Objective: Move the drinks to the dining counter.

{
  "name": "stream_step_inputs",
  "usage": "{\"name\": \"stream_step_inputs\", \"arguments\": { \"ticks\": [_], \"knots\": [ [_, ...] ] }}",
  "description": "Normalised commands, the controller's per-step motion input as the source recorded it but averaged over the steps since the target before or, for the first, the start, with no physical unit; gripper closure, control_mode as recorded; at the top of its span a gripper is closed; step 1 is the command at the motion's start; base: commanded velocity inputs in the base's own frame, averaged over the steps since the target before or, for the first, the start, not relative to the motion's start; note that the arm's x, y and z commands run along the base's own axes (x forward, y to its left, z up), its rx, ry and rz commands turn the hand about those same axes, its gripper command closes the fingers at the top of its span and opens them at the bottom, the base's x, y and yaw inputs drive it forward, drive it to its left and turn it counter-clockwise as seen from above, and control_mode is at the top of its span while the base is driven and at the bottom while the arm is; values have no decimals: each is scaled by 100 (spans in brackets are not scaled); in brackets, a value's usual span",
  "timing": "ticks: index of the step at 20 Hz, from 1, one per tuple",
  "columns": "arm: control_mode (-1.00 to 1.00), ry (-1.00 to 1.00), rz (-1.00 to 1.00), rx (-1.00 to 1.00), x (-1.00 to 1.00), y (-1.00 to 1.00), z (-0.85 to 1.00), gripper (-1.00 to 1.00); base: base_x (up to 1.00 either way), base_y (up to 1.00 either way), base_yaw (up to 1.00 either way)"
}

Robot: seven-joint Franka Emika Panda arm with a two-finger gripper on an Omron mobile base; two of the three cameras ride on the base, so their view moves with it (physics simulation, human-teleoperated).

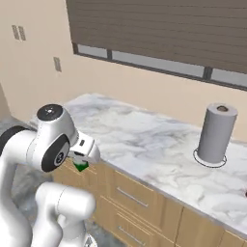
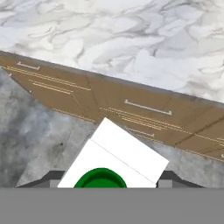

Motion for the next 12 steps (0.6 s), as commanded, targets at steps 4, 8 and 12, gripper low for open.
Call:
{"name": "stream_step_inputs", "arguments": {
  "ticks": [4, 8, 12],
  "knots": [
    [100, 0, 0, 0, 0, 0, 0, 100, 0, 15, 100],
    [100, 0, 0, 0, 0, 0, 0, 100, 0, 14, 100],
    [100, 0, 0, 0, 0, 0, 0, 100, 0, 23, 100]
  ]
}}
